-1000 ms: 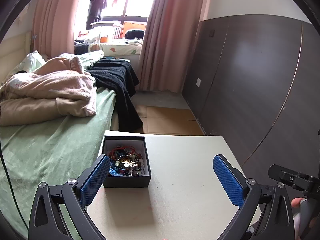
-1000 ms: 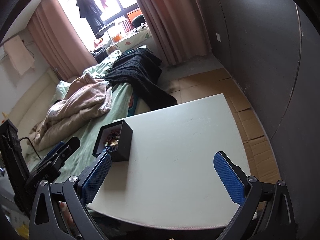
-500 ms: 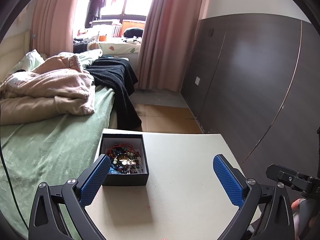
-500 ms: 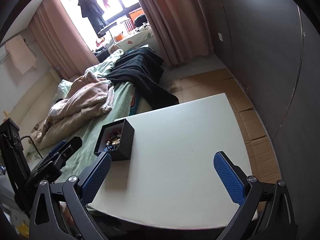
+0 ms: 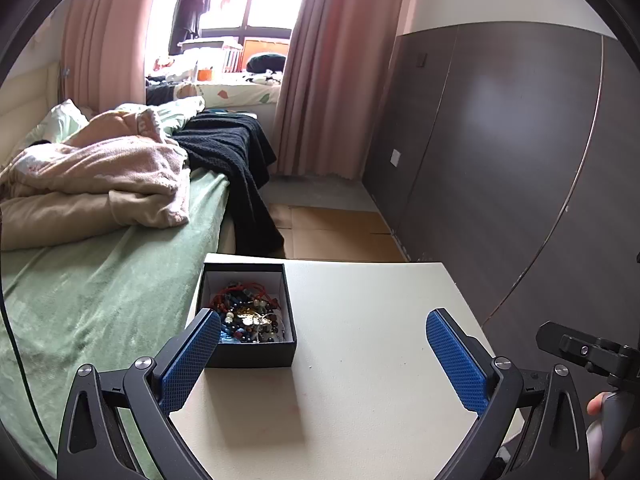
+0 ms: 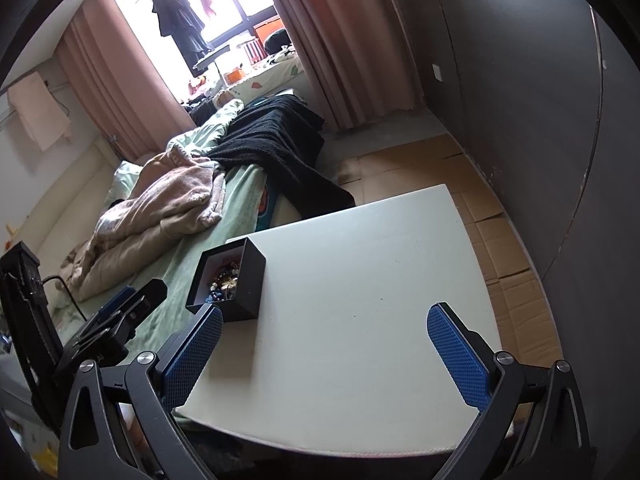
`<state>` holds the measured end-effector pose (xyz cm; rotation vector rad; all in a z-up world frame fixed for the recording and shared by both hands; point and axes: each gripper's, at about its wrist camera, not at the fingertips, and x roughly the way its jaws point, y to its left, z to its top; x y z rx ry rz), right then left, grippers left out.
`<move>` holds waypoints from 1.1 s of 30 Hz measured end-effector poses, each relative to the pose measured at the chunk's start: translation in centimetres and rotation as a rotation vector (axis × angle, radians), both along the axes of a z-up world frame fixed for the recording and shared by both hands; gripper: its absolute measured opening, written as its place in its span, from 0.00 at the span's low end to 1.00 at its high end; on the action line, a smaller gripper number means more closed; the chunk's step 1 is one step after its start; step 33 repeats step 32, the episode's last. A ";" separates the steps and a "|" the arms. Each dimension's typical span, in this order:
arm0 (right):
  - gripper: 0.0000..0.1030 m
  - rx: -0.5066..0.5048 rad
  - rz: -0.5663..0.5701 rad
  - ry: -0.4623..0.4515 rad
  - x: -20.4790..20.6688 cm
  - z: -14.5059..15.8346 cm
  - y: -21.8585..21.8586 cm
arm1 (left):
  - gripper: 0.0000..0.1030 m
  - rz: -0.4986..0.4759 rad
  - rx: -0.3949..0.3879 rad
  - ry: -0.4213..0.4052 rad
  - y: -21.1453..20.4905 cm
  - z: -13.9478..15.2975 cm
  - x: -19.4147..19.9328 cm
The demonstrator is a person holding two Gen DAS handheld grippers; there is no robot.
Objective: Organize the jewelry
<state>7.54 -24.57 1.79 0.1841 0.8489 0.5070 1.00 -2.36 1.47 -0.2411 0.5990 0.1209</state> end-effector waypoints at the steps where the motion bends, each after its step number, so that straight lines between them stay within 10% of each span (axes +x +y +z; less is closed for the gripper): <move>1: 1.00 0.000 -0.001 0.001 0.0 0.0 0.0 | 0.99 0.000 0.001 0.000 0.0 0.0 0.0; 33: 1.00 -0.014 -0.021 0.031 0.0 -0.4 -0.6 | 0.99 -0.015 0.033 0.019 -0.7 -0.3 -0.2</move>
